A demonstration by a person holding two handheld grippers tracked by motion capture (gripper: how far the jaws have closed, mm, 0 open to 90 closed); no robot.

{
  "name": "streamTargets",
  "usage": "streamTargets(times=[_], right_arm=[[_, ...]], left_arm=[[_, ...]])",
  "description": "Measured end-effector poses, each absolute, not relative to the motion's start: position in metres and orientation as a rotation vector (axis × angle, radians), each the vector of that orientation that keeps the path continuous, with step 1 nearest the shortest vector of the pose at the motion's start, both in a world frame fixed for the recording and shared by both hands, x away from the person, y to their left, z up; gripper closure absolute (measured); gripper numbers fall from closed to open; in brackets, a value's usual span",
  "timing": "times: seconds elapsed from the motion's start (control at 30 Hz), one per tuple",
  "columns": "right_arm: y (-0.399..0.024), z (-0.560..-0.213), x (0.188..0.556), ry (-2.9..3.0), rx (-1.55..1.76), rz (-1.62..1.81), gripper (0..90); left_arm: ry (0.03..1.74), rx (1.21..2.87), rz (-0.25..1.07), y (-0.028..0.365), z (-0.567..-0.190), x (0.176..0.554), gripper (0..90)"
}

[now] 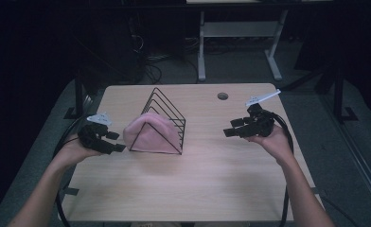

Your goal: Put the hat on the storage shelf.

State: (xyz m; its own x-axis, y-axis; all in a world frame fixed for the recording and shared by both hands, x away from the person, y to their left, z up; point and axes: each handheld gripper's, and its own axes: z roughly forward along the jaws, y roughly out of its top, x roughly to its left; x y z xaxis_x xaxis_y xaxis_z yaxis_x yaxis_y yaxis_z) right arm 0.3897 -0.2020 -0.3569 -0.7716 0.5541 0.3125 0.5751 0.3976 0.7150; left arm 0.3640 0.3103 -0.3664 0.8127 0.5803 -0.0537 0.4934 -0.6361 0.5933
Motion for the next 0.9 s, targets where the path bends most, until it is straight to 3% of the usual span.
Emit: streamTargets(times=[0.9], right_arm=[[-0.266, -0.395, 0.361, -2.548, -1.256, -1.333, 33.9]], left_arm=[[0.820, 2.347, 0.209, 0.310, -0.386, 0.352, 29.4]])
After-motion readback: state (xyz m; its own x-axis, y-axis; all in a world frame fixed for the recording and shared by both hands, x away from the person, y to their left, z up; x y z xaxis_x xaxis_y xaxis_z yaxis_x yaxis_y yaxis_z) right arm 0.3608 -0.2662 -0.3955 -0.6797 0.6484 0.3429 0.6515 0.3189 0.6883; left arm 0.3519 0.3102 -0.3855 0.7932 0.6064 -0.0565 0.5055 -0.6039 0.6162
